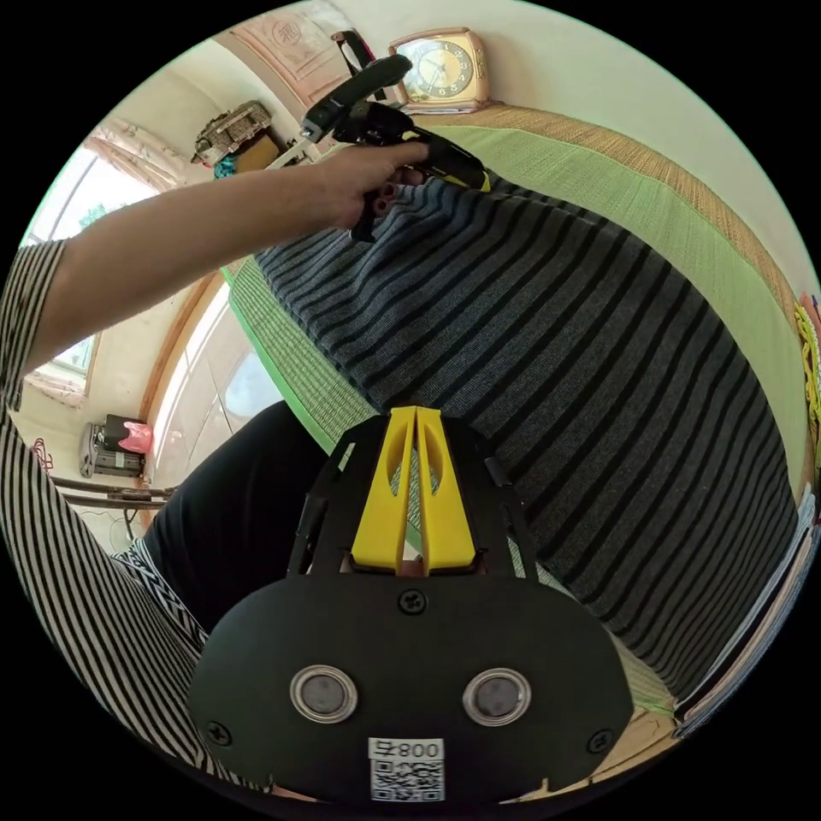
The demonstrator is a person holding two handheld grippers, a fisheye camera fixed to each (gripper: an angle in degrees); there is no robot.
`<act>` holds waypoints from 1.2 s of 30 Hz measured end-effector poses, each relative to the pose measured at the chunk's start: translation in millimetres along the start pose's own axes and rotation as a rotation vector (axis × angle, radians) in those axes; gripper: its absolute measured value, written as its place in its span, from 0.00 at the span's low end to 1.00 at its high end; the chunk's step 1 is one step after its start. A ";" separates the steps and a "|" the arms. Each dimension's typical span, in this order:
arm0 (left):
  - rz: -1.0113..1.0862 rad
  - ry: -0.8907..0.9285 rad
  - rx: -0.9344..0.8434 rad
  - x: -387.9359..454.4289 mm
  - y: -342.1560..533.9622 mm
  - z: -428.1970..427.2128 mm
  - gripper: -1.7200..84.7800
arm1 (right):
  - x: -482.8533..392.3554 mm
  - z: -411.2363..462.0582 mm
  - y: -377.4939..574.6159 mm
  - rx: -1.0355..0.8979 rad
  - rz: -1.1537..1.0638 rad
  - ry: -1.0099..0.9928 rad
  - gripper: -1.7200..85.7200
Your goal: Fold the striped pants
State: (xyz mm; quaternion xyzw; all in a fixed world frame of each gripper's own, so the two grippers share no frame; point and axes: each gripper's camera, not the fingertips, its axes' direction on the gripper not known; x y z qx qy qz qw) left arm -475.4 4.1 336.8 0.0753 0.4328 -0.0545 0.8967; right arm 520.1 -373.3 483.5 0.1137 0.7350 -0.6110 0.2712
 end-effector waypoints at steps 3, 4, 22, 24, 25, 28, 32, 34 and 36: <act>0.012 0.027 0.072 1.6 25.5 13.4 0.02 | 14.1 -13.2 9.0 0.069 0.066 0.016 0.02; 0.014 0.021 0.080 2.7 38.0 23.5 0.02 | 17.4 -13.8 12.3 0.078 0.079 0.022 0.02; -0.019 0.037 -0.154 1.0 130.4 232.5 0.03 | 69.9 19.5 73.3 0.155 0.356 -0.052 0.02; 0.030 0.084 -0.141 10.2 126.8 248.0 0.03 | 90.2 4.3 102.7 0.225 0.452 -0.044 0.03; 0.051 0.128 -0.133 16.1 124.1 260.3 0.03 | 96.6 -0.4 112.6 0.247 0.484 -0.033 0.03; 0.130 0.243 -0.130 37.3 115.0 300.1 0.06 | 129.0 -23.8 168.0 0.342 0.658 0.034 0.06; 0.274 0.325 -0.185 86.1 90.0 369.0 0.10 | 163.1 -47.7 234.7 0.458 0.861 0.105 0.10; 0.354 0.342 -0.197 113.0 75.0 397.7 0.10 | 172.4 -53.0 251.0 0.490 0.915 0.129 0.11; 0.436 0.348 -0.213 141.6 58.3 427.4 0.11 | 183.5 -52.9 259.3 0.498 0.955 0.157 0.12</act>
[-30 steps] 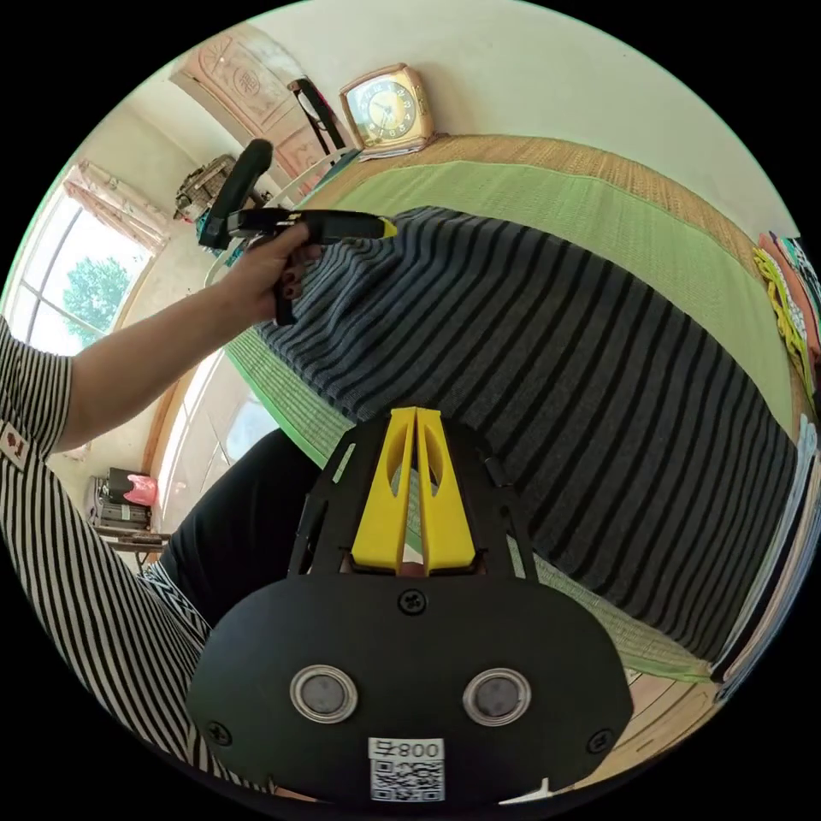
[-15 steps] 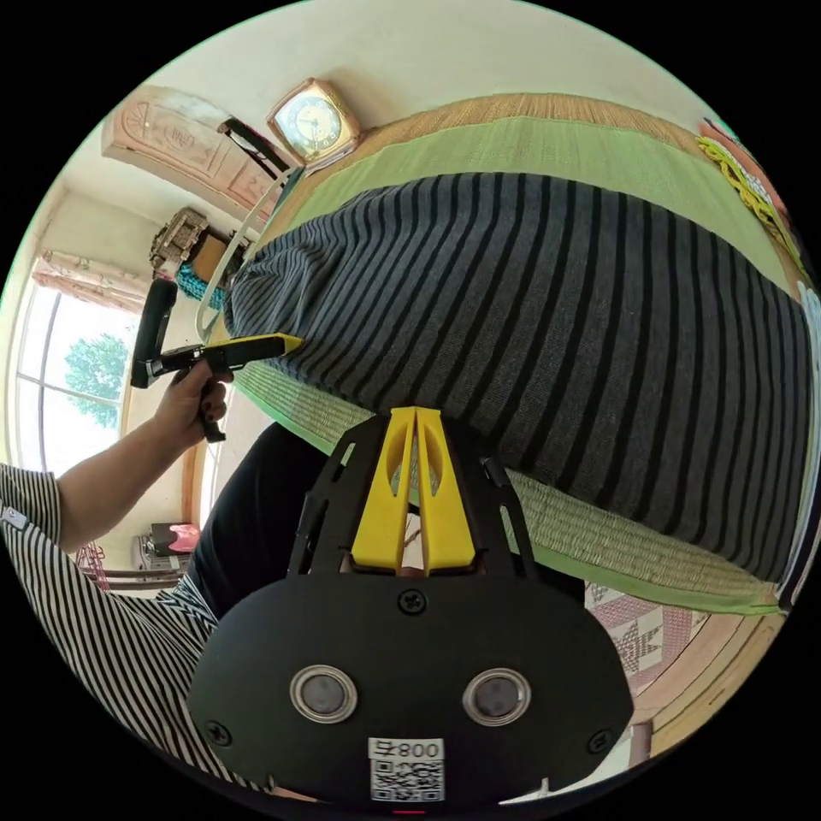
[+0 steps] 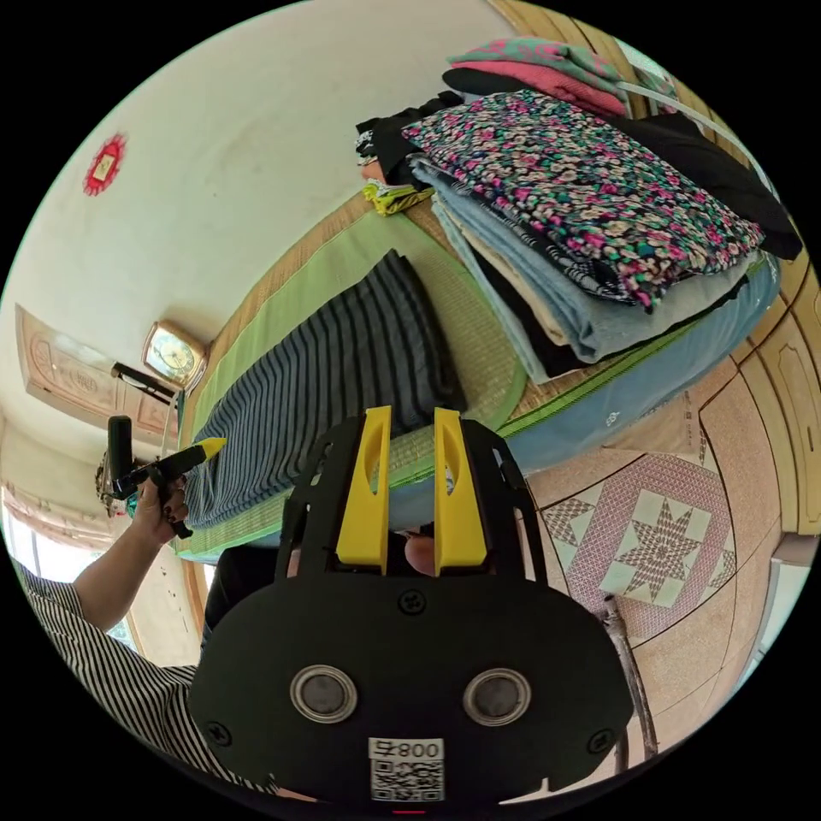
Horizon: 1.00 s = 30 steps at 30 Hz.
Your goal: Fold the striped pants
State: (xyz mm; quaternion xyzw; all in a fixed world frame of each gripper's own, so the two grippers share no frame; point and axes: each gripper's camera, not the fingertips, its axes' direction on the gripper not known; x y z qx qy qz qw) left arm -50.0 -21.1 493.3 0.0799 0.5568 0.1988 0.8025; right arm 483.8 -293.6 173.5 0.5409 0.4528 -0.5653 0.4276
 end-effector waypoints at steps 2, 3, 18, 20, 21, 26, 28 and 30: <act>0.106 -0.010 -0.051 8.9 -42.1 41.2 0.12 | 5.3 8.4 -4.7 -0.019 0.013 0.008 0.13; 0.133 -0.018 -0.064 10.9 -52.5 51.2 0.12 | 7.2 14.8 -7.6 -0.034 0.015 0.006 0.14; 0.438 -0.131 -0.329 -5.3 -248.9 263.7 0.15 | 36.0 53.7 -23.0 -0.150 0.048 -0.093 0.13; 0.466 -0.119 -0.389 -10.9 -262.6 292.3 0.15 | 40.0 54.1 -23.4 -0.151 0.045 -0.102 0.12; 0.475 -0.100 -0.403 -12.4 -265.6 298.2 0.15 | 42.9 54.0 -23.0 -0.148 0.049 -0.113 0.12; 0.488 0.043 -0.464 -32.5 -284.3 319.8 0.12 | 53.9 56.0 -22.7 -0.139 0.066 -0.158 0.11; 0.462 0.072 -0.486 -36.3 -288.7 325.3 0.11 | 58.0 56.7 -23.7 -0.140 0.062 -0.163 0.11; 0.458 0.081 -0.485 -38.1 -291.6 326.5 0.10 | 67.7 55.6 -23.6 -0.141 0.072 -0.192 0.10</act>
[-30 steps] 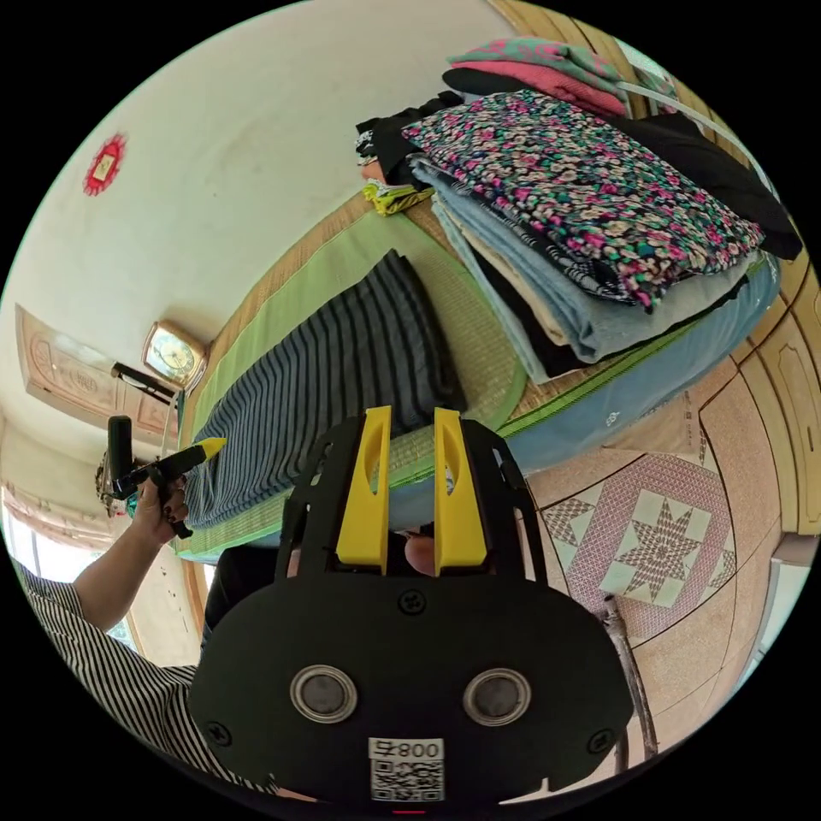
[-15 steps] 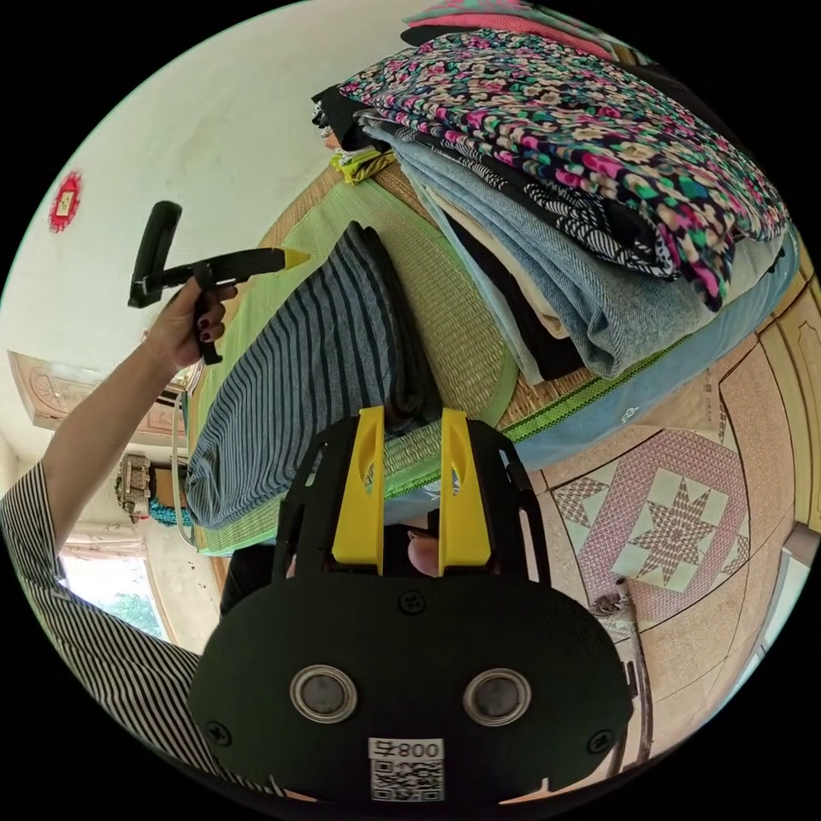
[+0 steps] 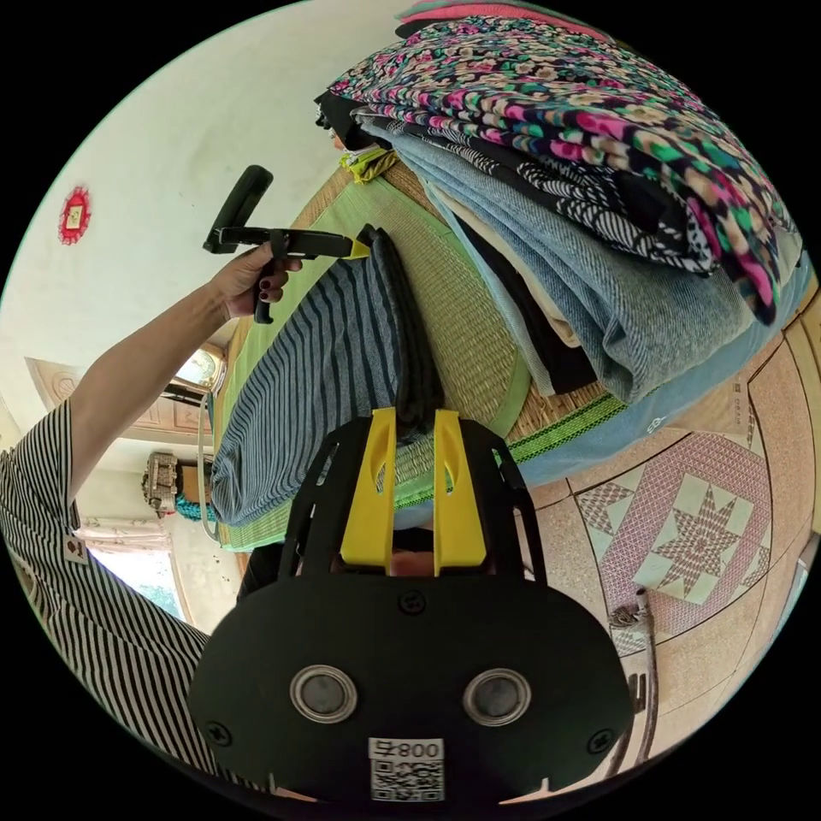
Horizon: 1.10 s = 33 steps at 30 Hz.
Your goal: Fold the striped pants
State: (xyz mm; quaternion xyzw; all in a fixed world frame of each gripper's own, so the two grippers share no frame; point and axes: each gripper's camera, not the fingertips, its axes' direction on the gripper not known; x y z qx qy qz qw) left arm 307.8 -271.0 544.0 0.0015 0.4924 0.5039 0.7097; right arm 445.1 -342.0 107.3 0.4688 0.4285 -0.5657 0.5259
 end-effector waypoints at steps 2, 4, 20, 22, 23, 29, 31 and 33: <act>0.002 -0.014 0.008 0.4 -0.4 -4.0 0.08 | 9.8 -2.7 0.0 -0.002 0.021 -0.043 0.10; 0.015 -0.042 0.008 4.7 0.0 -9.4 0.07 | 20.2 -5.7 0.4 0.000 0.046 -0.089 0.10; 0.159 -0.188 0.129 75.7 69.8 -154.8 0.03 | -16.1 -80.3 12.5 0.113 -0.152 -0.125 0.09; 0.175 -0.195 0.158 83.7 90.4 -180.1 0.03 | -30.5 -90.0 14.6 0.120 -0.210 -0.135 0.09; 0.186 -0.199 0.179 88.8 105.8 -197.7 0.03 | -41.5 -95.5 15.8 0.121 -0.249 -0.139 0.09; 0.183 -0.211 0.308 106.7 206.1 -284.4 0.03 | -113.9 -108.5 22.7 0.096 -0.476 -0.194 0.09; 0.158 -0.214 0.348 107.7 241.9 -307.9 0.03 | -141.9 -103.7 25.0 0.064 -0.558 -0.217 0.09; 0.130 -0.208 0.386 107.5 279.2 -330.2 0.03 | -179.2 -90.4 28.8 0.013 -0.658 -0.256 0.09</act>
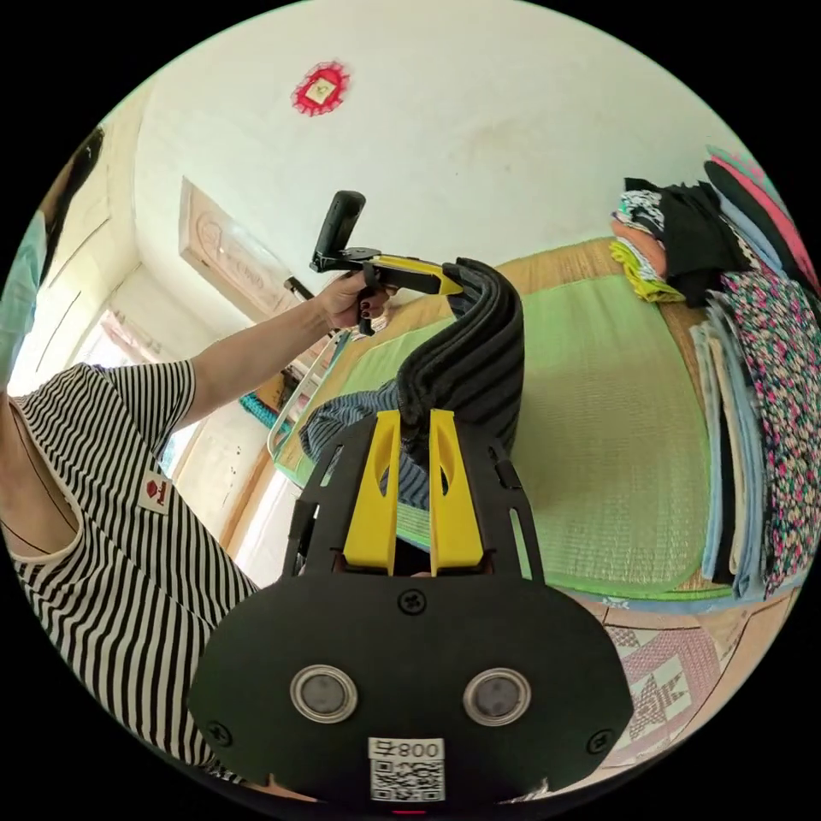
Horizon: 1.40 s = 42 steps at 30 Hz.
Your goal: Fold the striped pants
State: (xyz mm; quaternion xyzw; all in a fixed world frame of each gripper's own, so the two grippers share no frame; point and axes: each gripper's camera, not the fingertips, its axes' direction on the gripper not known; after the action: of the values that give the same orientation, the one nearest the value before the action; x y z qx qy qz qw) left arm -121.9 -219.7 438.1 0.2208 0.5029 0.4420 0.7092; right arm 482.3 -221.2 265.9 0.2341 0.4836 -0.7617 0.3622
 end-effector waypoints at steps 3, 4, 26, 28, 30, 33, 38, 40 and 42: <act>-0.071 -0.008 0.057 -5.0 46.2 -54.0 0.03 | -28.1 36.8 -18.6 -0.081 -0.089 -0.073 0.09; -0.105 -0.007 0.071 -7.7 64.3 -72.8 0.03 | -32.7 44.8 -21.4 -0.098 -0.101 -0.086 0.09; -0.851 0.202 0.352 42.7 293.9 -230.4 0.13 | -56.6 221.4 -62.1 -0.548 -0.184 -0.101 0.10; -0.863 0.173 0.311 60.1 289.0 -235.9 0.13 | -60.8 228.1 -62.3 -0.581 -0.205 -0.087 0.10; -0.878 0.149 0.259 74.9 284.5 -239.2 0.13 | -62.7 235.4 -62.5 -0.619 -0.209 -0.091 0.11; -0.901 0.101 0.193 96.5 277.5 -248.3 0.13 | -65.1 226.9 -70.7 -0.604 -0.202 -0.104 0.11; -0.888 -0.033 0.090 126.1 259.0 -268.0 0.11 | -67.6 212.5 -77.4 -0.616 -0.170 -0.200 0.05; -0.866 -0.079 0.077 134.2 253.8 -275.7 0.10 | -70.4 211.0 -77.0 -0.634 -0.166 -0.212 0.04; -0.868 -0.051 0.045 138.0 251.1 -277.0 0.10 | -75.0 207.3 -77.3 -0.633 -0.174 -0.190 0.03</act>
State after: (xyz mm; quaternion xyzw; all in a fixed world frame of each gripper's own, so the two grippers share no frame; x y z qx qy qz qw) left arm -460.9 -10.5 447.0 0.0152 0.5407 0.0863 0.8366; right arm 467.9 -363.8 450.3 -0.0040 0.6783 -0.6203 0.3940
